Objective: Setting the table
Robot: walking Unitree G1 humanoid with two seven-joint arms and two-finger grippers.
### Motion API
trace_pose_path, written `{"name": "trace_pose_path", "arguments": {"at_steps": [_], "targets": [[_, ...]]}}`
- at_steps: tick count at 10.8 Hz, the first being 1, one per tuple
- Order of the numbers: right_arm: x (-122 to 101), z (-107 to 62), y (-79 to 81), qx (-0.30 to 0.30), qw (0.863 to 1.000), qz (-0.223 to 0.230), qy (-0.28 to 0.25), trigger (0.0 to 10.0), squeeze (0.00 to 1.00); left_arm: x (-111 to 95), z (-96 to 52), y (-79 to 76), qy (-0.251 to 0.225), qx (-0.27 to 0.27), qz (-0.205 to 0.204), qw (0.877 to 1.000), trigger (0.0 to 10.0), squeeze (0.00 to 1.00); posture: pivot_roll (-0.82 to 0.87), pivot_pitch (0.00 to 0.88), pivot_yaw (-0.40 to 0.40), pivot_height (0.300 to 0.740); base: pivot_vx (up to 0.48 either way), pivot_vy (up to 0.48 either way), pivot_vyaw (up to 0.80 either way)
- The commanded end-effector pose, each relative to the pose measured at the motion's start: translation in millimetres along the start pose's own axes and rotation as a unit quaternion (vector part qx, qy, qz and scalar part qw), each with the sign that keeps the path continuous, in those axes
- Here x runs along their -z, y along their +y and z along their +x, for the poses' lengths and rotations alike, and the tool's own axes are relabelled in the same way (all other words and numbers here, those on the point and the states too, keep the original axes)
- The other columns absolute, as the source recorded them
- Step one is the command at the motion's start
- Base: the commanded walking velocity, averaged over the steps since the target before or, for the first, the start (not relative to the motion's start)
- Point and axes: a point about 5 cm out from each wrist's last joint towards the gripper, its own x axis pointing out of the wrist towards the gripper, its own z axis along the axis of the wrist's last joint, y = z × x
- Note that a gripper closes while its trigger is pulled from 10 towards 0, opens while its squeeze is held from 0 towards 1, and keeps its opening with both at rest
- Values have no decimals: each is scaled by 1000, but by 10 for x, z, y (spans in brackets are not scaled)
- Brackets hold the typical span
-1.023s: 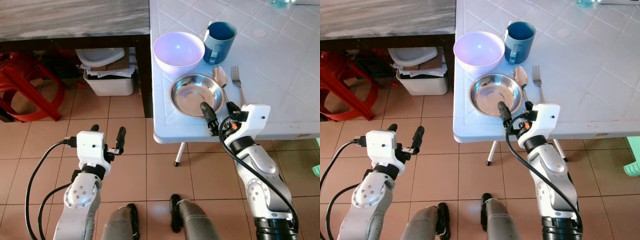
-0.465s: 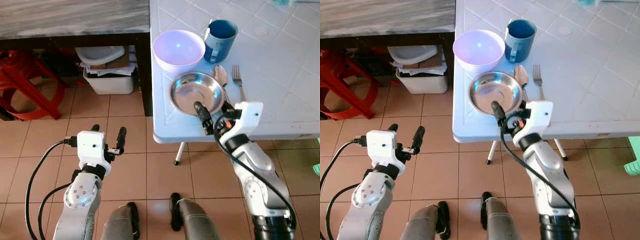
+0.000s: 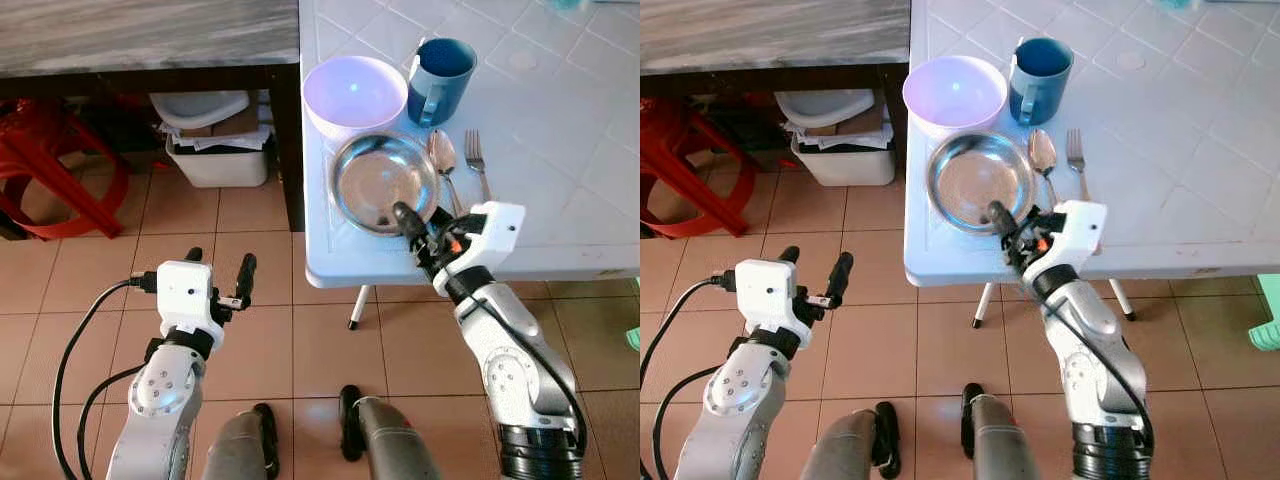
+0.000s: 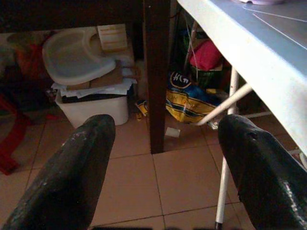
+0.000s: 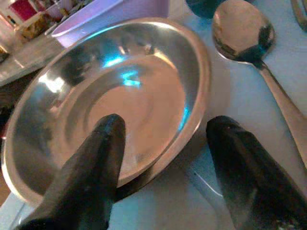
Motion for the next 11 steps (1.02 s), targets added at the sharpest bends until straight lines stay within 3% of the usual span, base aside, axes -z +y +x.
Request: {"name": "trace_pose_path", "arguments": {"at_steps": [1,7,11], "targets": [[92,-50,-97,30,999,16,26,118,0,-5,-33,-5,1,6,5,1000,10000,0,-2,273,25,740,0,0,0],[155,-71,-234,97,990,89,43,0,0,-10,-34,-15,-2,15,8,1000,10000,0,-2,271,20,740,0,0,0],[180,-82,-290,121,987,96,54,0,0,-13,-35,-15,-3,19,10,1000,10000,0,0,270,20,740,0,0,0]]}}
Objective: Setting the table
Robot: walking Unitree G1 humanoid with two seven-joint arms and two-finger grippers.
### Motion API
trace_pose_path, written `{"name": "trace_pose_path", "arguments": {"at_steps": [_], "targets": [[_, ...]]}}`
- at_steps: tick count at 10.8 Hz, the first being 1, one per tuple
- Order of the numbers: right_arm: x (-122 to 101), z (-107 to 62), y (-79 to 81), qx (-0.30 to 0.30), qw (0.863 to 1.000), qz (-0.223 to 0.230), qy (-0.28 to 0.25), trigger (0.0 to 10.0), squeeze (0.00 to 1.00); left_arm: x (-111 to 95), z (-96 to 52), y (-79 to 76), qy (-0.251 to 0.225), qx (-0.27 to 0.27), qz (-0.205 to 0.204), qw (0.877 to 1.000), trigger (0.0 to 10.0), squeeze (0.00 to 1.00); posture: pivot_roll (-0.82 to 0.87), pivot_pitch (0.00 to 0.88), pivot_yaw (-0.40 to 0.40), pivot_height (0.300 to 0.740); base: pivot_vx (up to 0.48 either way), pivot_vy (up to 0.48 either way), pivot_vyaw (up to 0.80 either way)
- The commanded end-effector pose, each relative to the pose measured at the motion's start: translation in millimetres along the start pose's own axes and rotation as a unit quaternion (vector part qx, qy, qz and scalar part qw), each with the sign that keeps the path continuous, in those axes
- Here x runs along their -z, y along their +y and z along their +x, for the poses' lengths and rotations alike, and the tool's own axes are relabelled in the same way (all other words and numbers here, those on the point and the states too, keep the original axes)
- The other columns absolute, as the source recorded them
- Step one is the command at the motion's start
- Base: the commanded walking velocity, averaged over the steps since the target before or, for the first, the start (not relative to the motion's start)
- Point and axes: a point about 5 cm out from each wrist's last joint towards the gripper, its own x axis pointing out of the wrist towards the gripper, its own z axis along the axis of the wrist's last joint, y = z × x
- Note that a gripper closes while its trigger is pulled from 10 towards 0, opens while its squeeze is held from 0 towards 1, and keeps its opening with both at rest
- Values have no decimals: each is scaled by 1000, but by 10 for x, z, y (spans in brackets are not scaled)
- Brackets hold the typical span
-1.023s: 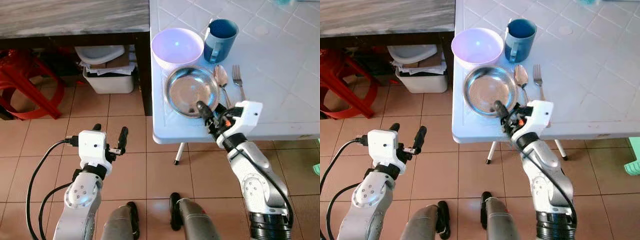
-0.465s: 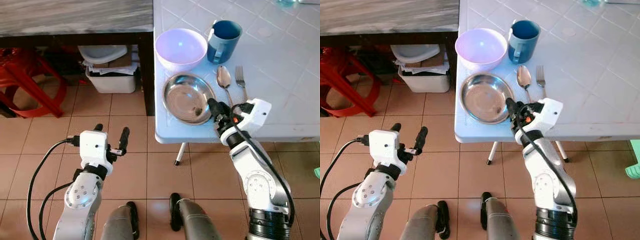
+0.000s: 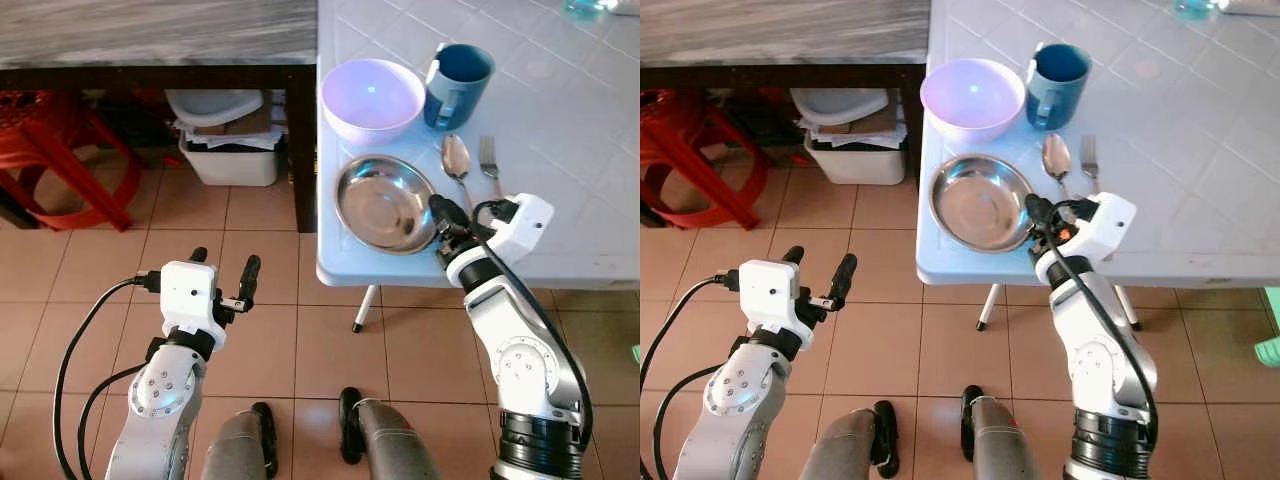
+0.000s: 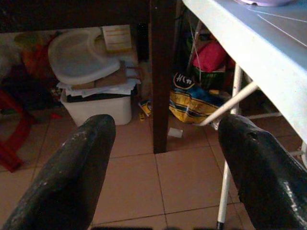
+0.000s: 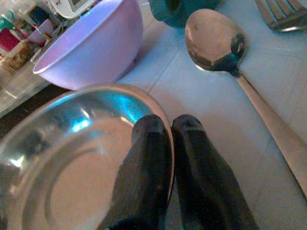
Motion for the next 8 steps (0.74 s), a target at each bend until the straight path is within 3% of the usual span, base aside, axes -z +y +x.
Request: {"name": "trace_pose_path", "arguments": {"at_steps": [1,5,6,8], "targets": [[255,-83,-235,70,995,22,65,0,0,-14,-32,1,-3,5,6,1000,10000,0,-1,270,19,740,0,0,0],[338,-195,-230,115,990,43,73,39,0,-29,-13,13,-6,7,7,1000,10000,0,-5,269,16,740,0,0,0],[344,-225,-184,120,989,46,72,2941,0,-29,-8,11,-7,8,6,1000,10000,0,-7,266,15,740,0,0,0],[275,-231,-136,134,988,49,59,4431,0,-39,1,9,-10,7,5,1000,10000,0,-9,265,13,740,0,0,0]]}}
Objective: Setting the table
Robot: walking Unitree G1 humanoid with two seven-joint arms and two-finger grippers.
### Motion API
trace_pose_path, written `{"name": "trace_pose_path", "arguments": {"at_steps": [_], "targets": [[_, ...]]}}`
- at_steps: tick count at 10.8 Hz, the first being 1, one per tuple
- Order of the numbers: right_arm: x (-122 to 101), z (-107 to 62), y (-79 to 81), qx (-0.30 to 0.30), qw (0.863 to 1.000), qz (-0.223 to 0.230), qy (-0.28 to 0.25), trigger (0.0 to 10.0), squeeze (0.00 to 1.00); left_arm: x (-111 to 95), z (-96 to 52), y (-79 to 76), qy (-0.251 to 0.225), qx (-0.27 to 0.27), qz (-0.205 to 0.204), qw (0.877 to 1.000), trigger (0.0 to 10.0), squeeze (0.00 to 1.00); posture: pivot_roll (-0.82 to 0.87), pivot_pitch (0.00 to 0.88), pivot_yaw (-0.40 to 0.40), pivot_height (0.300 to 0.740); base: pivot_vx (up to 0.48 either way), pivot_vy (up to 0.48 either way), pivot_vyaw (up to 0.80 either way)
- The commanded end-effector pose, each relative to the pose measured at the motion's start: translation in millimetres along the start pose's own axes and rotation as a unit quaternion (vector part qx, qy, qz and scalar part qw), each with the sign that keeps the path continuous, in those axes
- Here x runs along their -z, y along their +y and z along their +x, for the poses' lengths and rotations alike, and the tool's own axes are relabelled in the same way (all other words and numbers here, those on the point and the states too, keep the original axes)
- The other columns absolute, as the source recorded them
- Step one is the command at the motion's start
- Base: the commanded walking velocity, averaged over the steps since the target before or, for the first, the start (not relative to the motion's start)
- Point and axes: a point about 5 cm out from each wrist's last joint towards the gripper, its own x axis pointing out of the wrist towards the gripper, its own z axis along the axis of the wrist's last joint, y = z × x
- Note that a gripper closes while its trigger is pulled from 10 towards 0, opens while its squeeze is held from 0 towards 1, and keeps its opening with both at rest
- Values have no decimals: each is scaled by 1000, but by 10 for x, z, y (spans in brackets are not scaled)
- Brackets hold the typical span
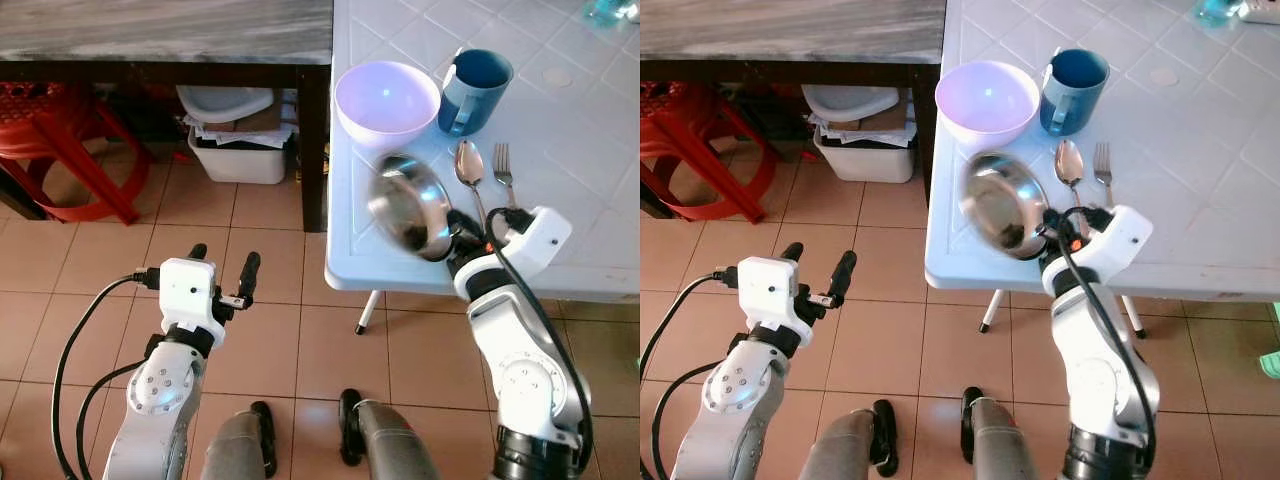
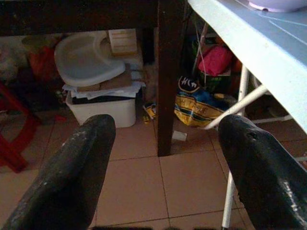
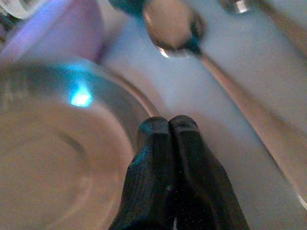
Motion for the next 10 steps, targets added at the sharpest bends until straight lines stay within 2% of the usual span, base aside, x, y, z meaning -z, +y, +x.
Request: {"name": "trace_pose_path", "arguments": {"at_steps": [1,2,3,4,9,10], "targets": [[153,-37,-137,47,998,3,41,8353,0,0,-21,-2,-1,4,0,1000,10000,0,-12,264,11,740,0,0,0],[117,-49,-121,55,998,-3,34,10000,0,-2,-14,-7,-2,3,-1,1000,10000,0,-15,263,9,740,0,0,0],[96,-56,-109,57,998,-10,28,10000,949,-4,-12,-11,-3,4,-2,1000,10000,0,-15,263,9,740,0,0,0],[84,-57,-116,67,997,-10,26,10000,1000,-5,-3,-17,-4,4,-3,1000,10000,0,-16,261,7,740,0,0,0],[43,-64,-199,108,994,-15,16,10000,996,-10,11,-10,-7,5,-3,1000,10000,0,-18,256,8,740,0,0,0],[35,-63,-217,116,993,-17,15,10000,957,-11,12,-9,-7,5,-3,1000,10000,0,-17,257,9,740,0,0,0]]}}
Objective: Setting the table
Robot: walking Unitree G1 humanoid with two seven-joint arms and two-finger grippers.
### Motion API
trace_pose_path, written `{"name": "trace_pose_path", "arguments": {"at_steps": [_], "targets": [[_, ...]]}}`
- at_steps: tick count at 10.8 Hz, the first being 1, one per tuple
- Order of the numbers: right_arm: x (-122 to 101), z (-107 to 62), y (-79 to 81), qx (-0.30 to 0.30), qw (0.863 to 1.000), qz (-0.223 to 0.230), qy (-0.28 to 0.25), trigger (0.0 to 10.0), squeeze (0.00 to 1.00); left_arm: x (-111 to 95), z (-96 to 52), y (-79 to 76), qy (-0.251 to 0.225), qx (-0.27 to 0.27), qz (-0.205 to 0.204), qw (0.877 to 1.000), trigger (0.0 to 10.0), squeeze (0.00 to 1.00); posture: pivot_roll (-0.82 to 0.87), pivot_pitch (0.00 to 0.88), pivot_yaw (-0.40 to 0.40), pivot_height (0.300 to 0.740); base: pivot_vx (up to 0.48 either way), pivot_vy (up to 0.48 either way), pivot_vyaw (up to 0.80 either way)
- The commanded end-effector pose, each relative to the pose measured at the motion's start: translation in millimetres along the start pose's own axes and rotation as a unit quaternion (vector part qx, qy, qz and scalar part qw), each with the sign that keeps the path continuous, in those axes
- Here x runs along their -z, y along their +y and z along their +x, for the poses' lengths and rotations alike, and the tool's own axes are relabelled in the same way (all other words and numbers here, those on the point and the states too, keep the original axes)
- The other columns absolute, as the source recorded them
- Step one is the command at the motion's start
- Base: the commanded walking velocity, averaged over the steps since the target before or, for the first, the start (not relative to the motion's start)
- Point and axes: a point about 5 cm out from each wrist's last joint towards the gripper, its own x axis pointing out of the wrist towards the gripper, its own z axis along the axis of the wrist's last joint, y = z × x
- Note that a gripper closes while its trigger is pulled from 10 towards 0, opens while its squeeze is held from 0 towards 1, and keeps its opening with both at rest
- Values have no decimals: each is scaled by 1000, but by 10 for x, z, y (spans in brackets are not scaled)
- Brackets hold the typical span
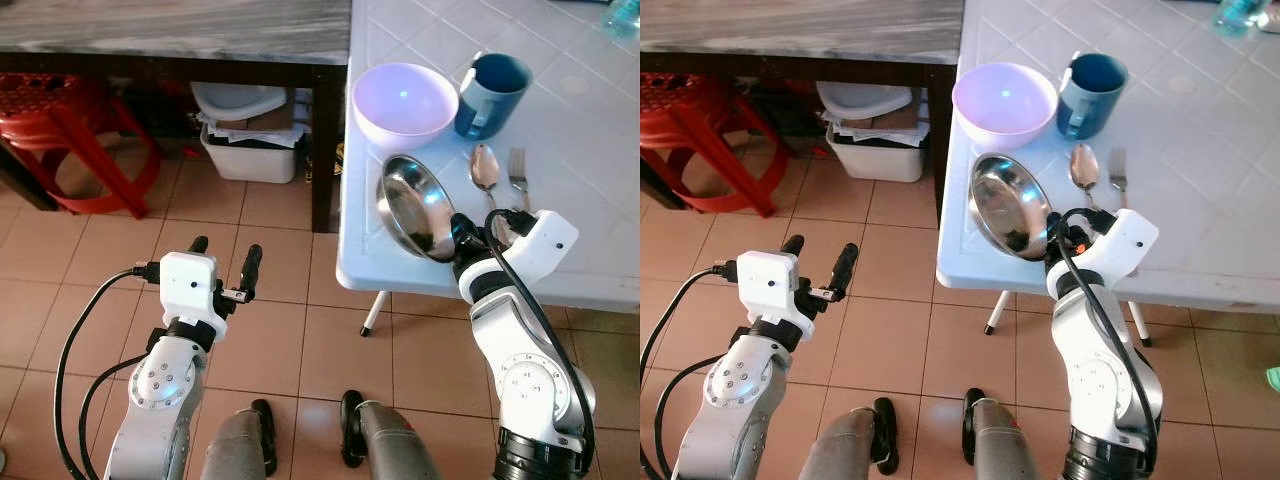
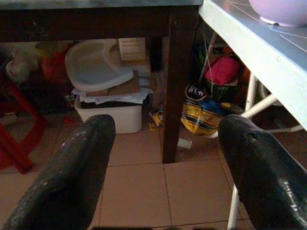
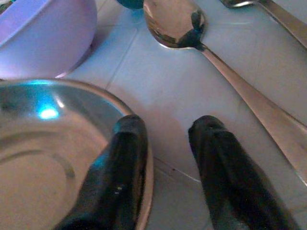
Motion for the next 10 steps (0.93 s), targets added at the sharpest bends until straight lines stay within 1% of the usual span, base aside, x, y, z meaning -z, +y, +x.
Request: {"name": "trace_pose_path", "arguments": {"at_steps": [1,2,5,8,10], "targets": [[110,-15,-239,68,997,-1,26,10000,867,37,-25,4,8,4,0,1000,10000,0,-17,256,10,740,0,0,0],[94,-11,-250,74,997,-3,22,10000,808,33,-20,5,7,4,0,1000,10000,0,-17,256,10,740,0,0,0],[78,-19,-304,94,995,-4,19,10000,804,28,-5,0,5,5,-1,1000,10000,0,-20,250,10,740,0,0,0],[90,-97,-359,106,994,-9,23,10000,792,21,11,0,3,7,-1,1000,10000,0,-23,246,13,740,0,0,0],[110,-162,-425,115,993,-15,28,10000,773,17,19,10,1,7,-1,1000,10000,0,-27,246,12,740,0,0,0]]}}
